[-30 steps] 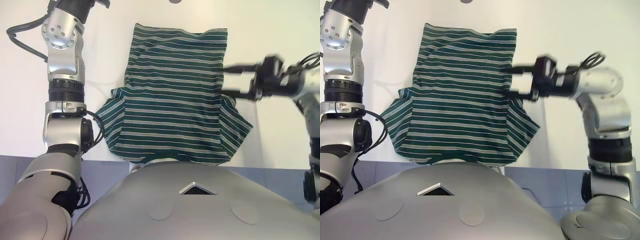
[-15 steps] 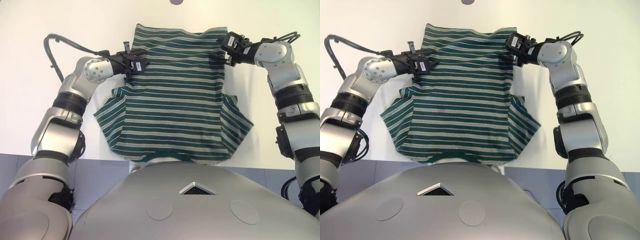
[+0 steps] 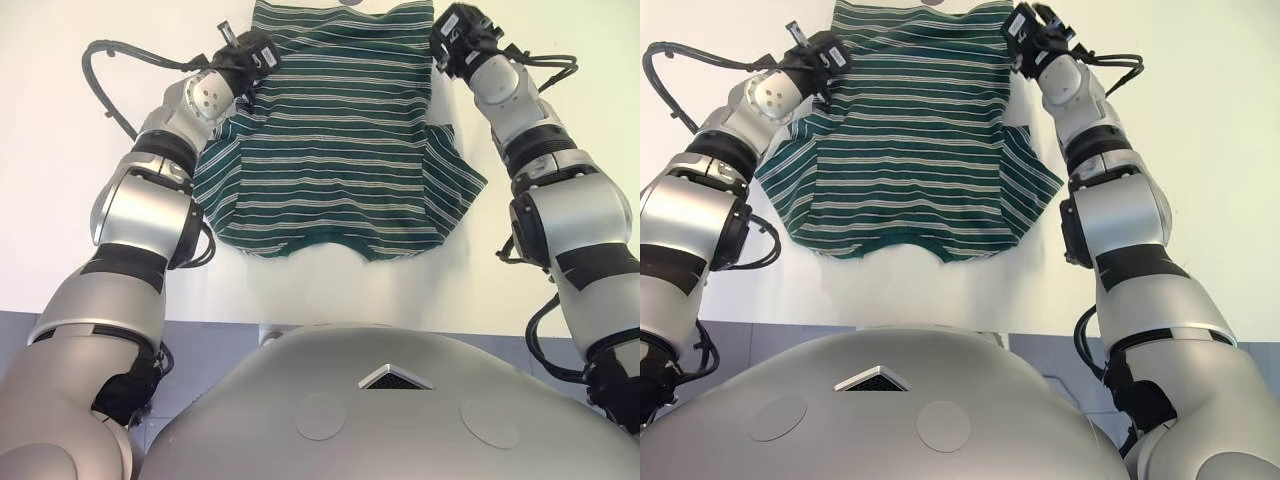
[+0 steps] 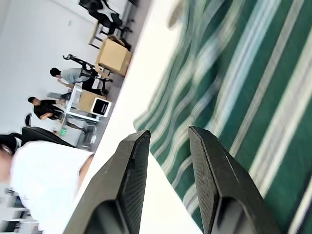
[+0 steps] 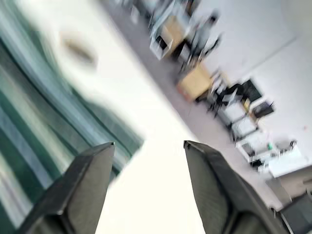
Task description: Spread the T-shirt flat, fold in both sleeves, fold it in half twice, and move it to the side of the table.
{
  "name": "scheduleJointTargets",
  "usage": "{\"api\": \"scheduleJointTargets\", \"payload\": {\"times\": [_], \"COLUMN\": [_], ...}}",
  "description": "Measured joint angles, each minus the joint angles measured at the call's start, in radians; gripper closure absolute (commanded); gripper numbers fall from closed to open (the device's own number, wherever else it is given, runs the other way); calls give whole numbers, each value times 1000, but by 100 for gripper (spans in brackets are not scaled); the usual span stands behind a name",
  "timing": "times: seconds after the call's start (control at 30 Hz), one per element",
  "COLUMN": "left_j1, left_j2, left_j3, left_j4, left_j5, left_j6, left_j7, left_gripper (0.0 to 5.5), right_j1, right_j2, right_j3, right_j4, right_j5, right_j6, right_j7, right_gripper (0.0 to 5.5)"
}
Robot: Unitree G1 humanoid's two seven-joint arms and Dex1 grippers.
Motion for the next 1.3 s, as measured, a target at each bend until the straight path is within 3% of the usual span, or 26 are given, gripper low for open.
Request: {"api": "scheduleJointTargets", "payload": {"times": [0.07,0.13,0.27,0.37,0.7,0.83,0.9,1.07,1.3], "left_j1": [-2,2,115,226,523,714,794,881,1048], "left_j2": [27,86,228,265,334,503,595,765,795], "left_j3": [48,119,180,247,330,393,418,435,348], "left_j4": [-45,-129,-341,-507,-957,-1106,-1158,-1213,-1268], "left_j5": [-49,-143,-231,-365,-527,-583,-580,-365,-251], "left_j6": [-46,-84,-110,-37,221,261,237,38,-10], "left_j7": [-53,-143,-302,-424,-592,-767,-850,-860,-872], "left_gripper": [406,406,406,406,406,406,406,406,406], "right_j1": [8,82,450,639,807,827,845,866,854], "right_j2": [-12,-53,-238,-349,-449,-457,-467,-464,-460], "right_j3": [-53,-75,-12,30,80,2,-69,-223,-268], "right_j4": [-87,-282,-766,-964,-1216,-1247,-1297,-1347,-1324], "right_j5": [66,174,278,278,237,253,308,471,502], "right_j6": [-84,-89,57,137,203,305,354,475,524], "right_j7": [71,277,678,811,866,823,809,790,749], "right_gripper": [286,286,286,286,286,286,286,286,286]}}
